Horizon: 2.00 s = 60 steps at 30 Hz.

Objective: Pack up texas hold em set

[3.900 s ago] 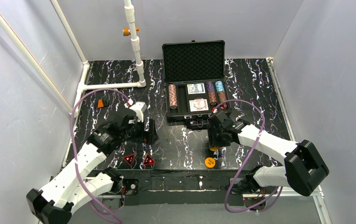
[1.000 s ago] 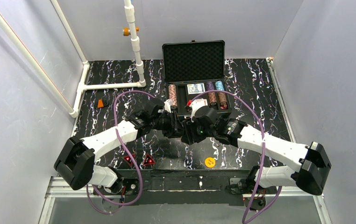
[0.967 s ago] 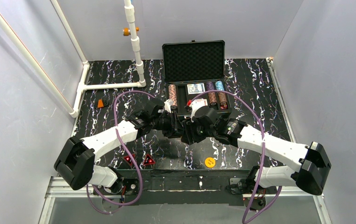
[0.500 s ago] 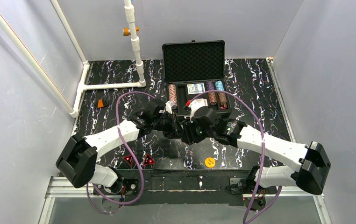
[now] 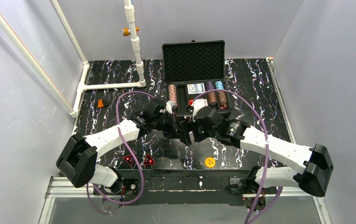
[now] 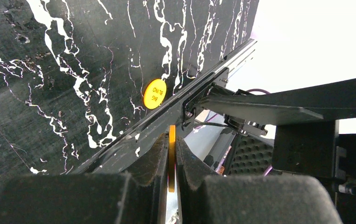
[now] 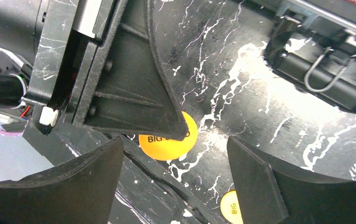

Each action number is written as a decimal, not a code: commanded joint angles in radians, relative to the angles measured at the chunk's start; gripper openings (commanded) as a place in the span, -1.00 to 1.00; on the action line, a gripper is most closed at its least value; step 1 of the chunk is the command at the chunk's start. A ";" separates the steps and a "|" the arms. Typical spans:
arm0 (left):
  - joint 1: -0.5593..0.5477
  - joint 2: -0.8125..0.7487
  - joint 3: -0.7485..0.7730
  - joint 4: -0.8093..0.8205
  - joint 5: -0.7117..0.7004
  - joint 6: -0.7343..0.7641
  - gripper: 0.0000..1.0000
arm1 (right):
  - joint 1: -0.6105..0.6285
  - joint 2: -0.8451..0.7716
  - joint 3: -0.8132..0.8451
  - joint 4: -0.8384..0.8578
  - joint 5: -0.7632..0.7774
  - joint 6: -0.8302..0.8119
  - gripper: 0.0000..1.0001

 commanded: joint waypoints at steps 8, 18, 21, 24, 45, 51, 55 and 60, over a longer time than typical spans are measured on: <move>-0.005 0.023 0.194 -0.177 -0.083 0.106 -1.00 | 0.006 -0.231 -0.051 -0.033 0.233 0.062 0.87; 0.000 0.101 0.394 -0.302 -0.207 0.195 -1.00 | 0.006 -0.368 -0.153 -0.078 0.293 0.127 0.88; 0.004 0.118 0.437 -0.335 -0.241 0.221 -1.00 | 0.006 -0.388 -0.157 -0.100 0.317 0.126 0.89; 0.013 0.134 0.478 -0.368 -0.284 0.246 -1.00 | 0.006 -0.411 -0.161 -0.122 0.345 0.125 0.90; 0.129 0.501 0.811 -0.249 -0.275 0.203 -1.00 | 0.005 -0.530 -0.156 -0.289 0.569 0.192 0.96; 0.136 0.597 0.861 -0.188 -0.220 0.147 -1.00 | 0.005 -0.546 -0.165 -0.309 0.574 0.200 0.97; 0.139 0.635 0.893 -0.190 -0.219 0.154 -1.00 | 0.005 -0.555 -0.169 -0.318 0.578 0.202 0.97; 0.163 0.636 0.900 -0.247 -0.281 0.209 -1.00 | 0.005 -0.560 -0.171 -0.317 0.579 0.202 0.97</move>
